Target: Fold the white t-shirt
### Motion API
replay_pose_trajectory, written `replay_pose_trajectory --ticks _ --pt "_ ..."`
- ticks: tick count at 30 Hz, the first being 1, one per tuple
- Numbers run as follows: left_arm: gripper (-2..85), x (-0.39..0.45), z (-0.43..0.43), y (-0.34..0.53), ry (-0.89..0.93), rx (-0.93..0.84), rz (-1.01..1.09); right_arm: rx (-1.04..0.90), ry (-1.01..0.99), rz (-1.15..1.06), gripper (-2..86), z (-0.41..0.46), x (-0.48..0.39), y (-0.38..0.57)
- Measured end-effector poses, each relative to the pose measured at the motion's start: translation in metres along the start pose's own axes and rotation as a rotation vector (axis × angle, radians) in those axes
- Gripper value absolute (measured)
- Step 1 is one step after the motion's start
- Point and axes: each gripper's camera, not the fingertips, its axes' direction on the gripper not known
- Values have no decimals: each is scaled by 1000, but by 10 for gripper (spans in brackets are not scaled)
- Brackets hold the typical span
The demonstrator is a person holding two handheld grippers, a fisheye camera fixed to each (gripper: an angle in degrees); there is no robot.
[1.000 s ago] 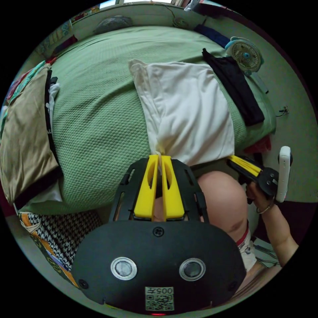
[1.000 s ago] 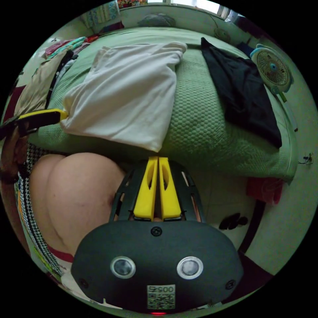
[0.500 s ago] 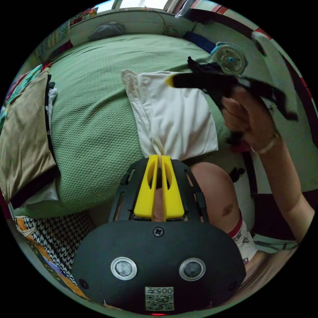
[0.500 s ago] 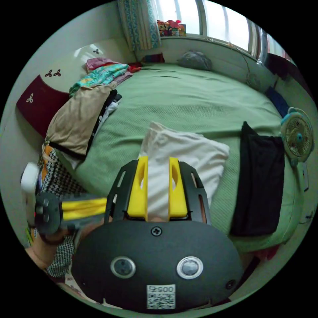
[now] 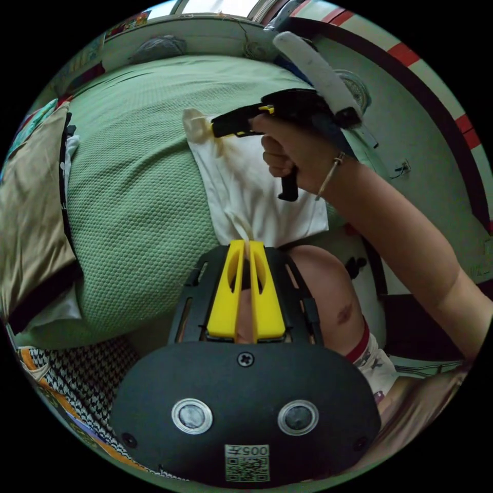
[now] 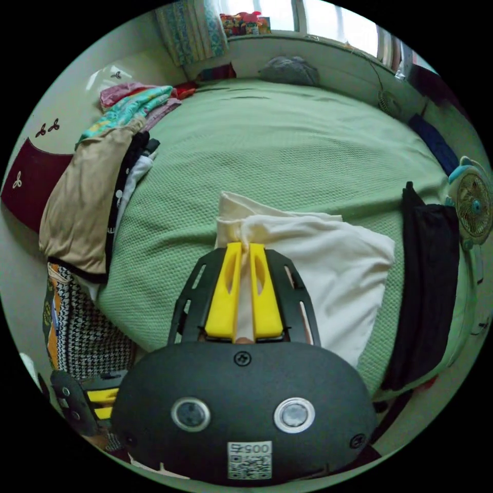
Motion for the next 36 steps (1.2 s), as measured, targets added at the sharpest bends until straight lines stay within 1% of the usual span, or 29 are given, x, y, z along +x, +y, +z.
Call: replay_pose_trajectory --ticks 6,9,12,13,14,18,19,22,28,32,36 --pt "19 3 0 1 8 40 27 189 0 54 16 -52 2 3" --pt "17 1 4 0 -42 41 3 148 15 29 21 -46 -9 -12" --pt "8 -5 20 -2 -73 -23 -55 23 96 32 37 -12 -14 -28" --pt "7 -5 23 -1 -78 -36 -62 -29 95 27 47 0 -13 -31" --pt "5 -6 26 2 -87 -48 -72 -40 88 24 48 2 -12 -32" --pt "5 -7 28 13 -91 -9 -112 52 4 43 58 -27 2 -27" --pt "6 -7 28 14 -94 2 -121 86 33 42 57 -39 6 -23" --pt "19 -2 28 13 -74 62 -145 133 99 -1 55 -62 17 -11" --pt "89 25 44 -5 -69 124 -103 158 195 11 60 -90 58 11" --pt "123 40 70 -19 -73 84 -126 150 204 47 76 -98 88 18" --pt "136 52 95 -30 -86 48 -149 154 152 75 99 -105 118 22"
